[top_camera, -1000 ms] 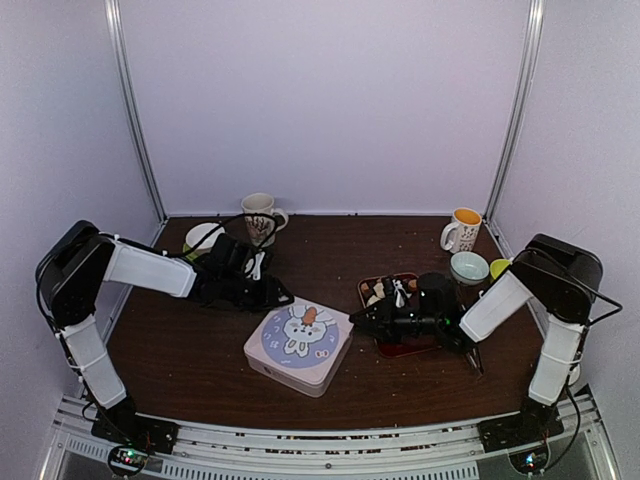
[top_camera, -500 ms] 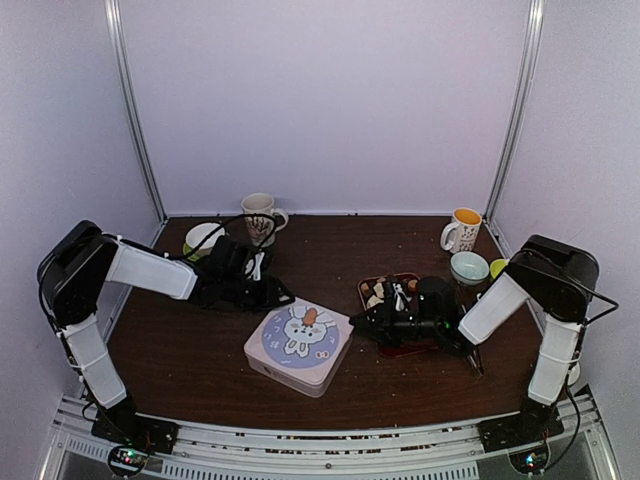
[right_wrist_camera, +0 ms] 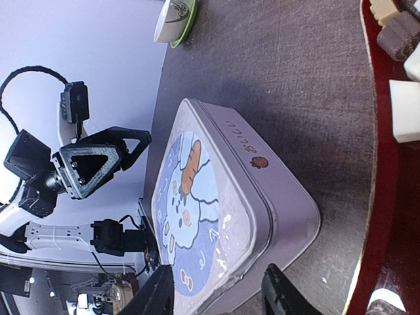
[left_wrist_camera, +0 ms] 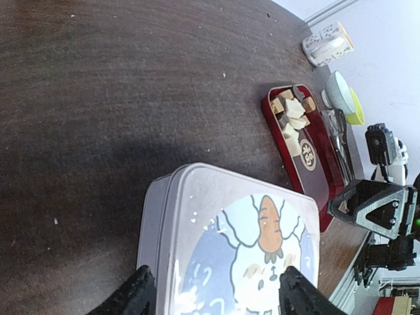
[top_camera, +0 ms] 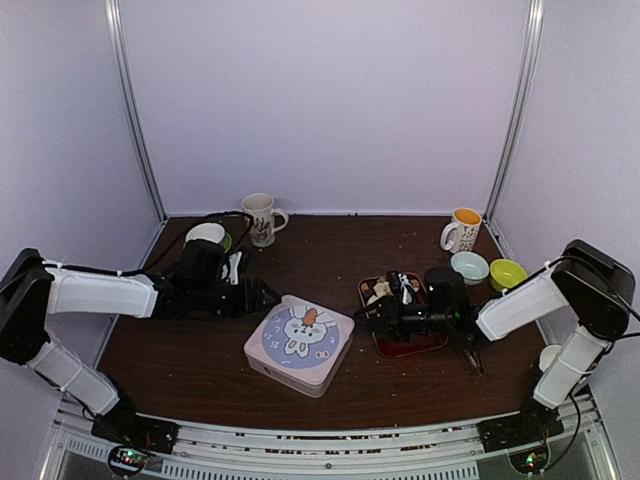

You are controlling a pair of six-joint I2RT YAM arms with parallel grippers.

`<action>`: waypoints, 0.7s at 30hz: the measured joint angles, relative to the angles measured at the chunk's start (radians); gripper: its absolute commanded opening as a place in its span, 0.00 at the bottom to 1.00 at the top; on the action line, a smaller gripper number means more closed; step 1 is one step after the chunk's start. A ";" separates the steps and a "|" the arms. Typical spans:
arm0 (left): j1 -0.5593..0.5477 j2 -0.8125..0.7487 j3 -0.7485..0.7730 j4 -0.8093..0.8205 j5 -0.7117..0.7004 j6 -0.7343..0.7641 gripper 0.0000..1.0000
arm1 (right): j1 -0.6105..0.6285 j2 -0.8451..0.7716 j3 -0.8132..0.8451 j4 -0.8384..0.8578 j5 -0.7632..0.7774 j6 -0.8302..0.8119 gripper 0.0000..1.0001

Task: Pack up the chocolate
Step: Press the box lid onto the packing box, then rotate the packed packing box at the center of the board.

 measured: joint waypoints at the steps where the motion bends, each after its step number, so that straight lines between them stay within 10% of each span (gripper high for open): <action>1: 0.000 -0.026 -0.013 -0.007 -0.011 0.000 0.58 | 0.000 -0.024 -0.008 -0.020 0.006 -0.016 0.44; 17: 0.002 -0.012 -0.078 -0.070 -0.050 0.000 0.00 | 0.071 -0.122 -0.051 -0.243 0.066 -0.143 0.00; 21: 0.002 0.014 -0.072 -0.026 -0.027 0.005 0.00 | 0.090 -0.077 -0.040 -0.248 0.071 -0.139 0.00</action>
